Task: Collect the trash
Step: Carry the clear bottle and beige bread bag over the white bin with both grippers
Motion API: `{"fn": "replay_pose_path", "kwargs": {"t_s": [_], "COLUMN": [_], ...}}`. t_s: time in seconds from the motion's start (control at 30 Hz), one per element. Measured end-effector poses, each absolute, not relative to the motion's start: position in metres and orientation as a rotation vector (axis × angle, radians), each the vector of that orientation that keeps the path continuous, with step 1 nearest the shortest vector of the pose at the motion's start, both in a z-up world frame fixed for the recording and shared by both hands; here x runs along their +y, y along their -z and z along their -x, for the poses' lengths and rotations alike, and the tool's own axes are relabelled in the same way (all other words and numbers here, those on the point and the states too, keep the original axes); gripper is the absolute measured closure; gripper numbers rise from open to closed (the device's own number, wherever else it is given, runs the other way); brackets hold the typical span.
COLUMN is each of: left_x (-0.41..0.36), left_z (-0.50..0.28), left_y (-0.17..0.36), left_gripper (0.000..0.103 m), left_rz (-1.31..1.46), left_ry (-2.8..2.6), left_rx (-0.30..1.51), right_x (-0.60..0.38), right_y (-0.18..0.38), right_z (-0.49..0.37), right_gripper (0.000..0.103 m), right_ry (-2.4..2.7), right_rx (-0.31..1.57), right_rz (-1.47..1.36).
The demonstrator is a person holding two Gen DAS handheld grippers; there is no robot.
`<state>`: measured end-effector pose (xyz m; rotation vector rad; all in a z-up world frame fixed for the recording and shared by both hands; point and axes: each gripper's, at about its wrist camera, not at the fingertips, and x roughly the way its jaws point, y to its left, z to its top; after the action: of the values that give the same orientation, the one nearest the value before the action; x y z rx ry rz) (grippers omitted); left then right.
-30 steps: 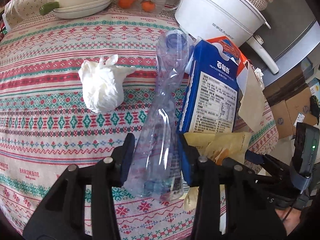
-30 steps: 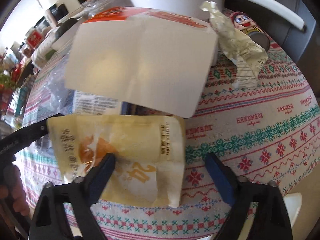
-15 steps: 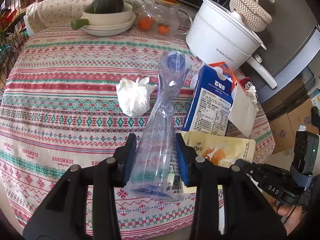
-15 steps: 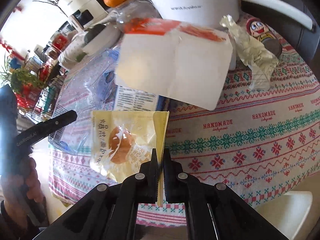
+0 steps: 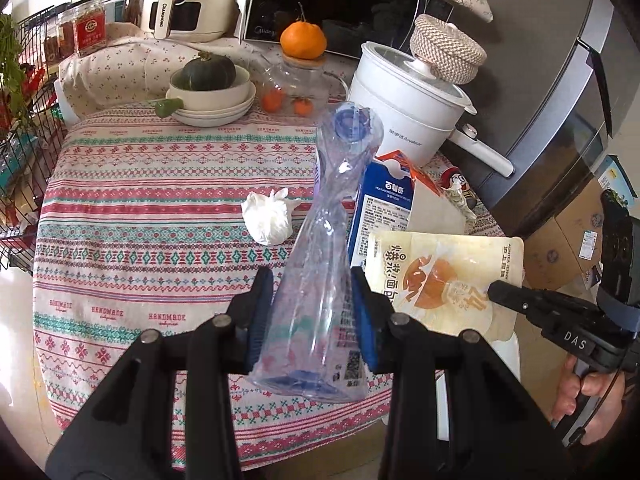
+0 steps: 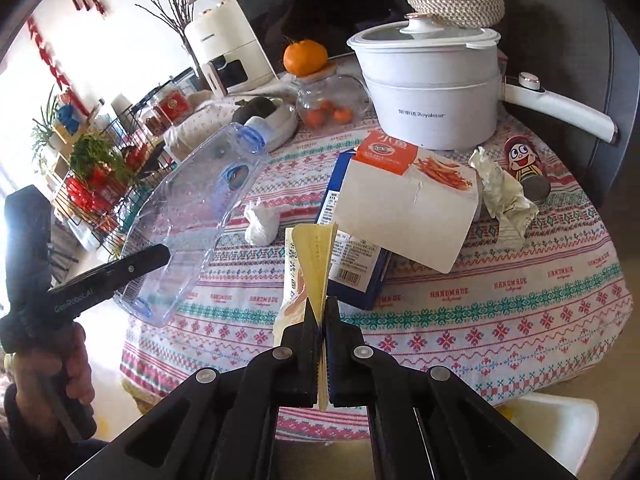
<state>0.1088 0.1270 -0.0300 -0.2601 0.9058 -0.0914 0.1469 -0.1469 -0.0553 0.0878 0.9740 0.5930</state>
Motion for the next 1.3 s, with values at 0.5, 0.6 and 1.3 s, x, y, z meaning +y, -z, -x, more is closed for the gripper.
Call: {"fn": "replay_pose_path", "kwargs": {"t_s": [0.5,0.6,1.3], "left_x": [0.06,0.035,-0.174], "left_z": [-0.062,-0.053,-0.012], "left_y": [0.027,0.037,0.122], "left_gripper": [0.063,0.063,0.062], "left_rz": [0.056,0.024,-0.384], "left_ry": [0.319,0.404,0.725], "left_rx": [0.93,0.981,1.286], "right_x": [-0.227,-0.267,-0.417], "right_y": [0.009,0.024,0.091], "right_z": [-0.092,-0.083,-0.028], "right_gripper": [0.1,0.1,0.1], "right_ry": [-0.543,-0.456,-0.159], "right_rx": [0.852,0.892,1.11], "right_rz": [-0.085,-0.089,-0.083]}}
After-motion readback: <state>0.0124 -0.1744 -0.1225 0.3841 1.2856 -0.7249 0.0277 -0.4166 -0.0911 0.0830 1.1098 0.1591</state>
